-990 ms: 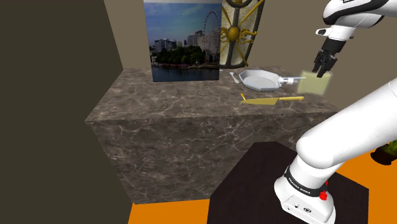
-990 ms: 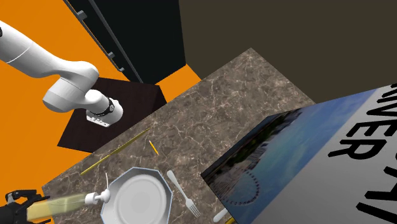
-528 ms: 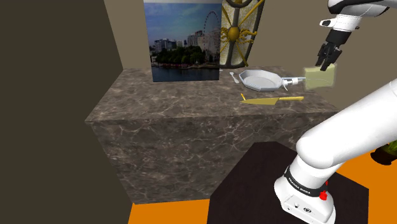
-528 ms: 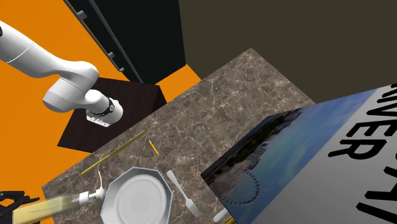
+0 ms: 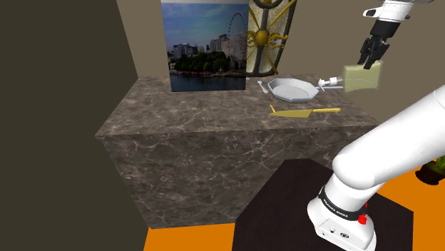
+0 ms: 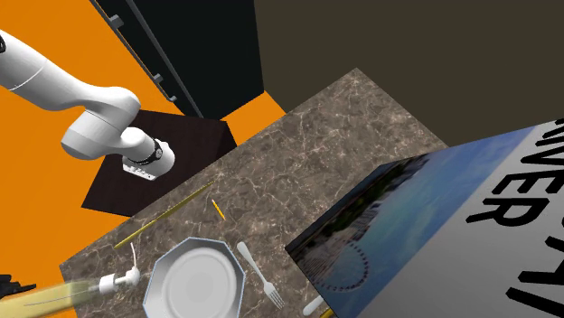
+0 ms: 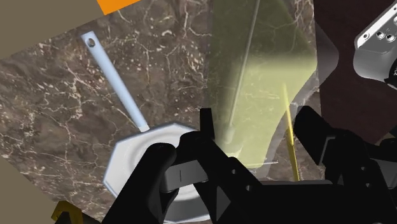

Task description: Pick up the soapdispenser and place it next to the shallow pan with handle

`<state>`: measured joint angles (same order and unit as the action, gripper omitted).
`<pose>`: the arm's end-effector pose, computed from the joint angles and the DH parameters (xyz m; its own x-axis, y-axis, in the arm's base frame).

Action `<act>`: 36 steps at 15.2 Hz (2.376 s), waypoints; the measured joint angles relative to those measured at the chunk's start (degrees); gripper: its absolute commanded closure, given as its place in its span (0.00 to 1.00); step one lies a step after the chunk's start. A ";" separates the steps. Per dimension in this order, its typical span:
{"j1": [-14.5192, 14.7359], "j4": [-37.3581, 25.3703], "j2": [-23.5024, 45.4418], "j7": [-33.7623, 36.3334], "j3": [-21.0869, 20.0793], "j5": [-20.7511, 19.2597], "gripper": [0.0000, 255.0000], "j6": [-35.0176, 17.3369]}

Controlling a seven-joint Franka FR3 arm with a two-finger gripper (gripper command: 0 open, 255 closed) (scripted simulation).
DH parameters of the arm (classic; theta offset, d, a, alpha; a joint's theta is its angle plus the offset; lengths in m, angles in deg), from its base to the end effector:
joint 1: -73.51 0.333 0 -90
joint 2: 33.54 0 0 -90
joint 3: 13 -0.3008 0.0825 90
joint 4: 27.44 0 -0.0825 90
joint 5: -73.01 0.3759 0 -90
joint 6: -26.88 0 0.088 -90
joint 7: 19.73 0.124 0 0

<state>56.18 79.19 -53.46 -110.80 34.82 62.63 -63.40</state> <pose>0.1355 -0.4588 0.5682 0.8787 0.4715 0.0751 0.4753 -0.8788 -0.0436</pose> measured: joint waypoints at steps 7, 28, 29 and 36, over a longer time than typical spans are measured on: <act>0.62 -6.30 1.43 -0.51 -0.04 1.03 1.00 5.19; 1.91 -33.22 14.77 -7.47 7.16 10.04 1.00 22.97; 1.63 -35.07 16.09 -8.24 7.97 11.11 1.00 24.09; 3.40 -38.97 16.51 -5.63 7.11 11.80 1.00 27.67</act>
<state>59.58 40.21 -36.95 -116.44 41.93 74.43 -35.73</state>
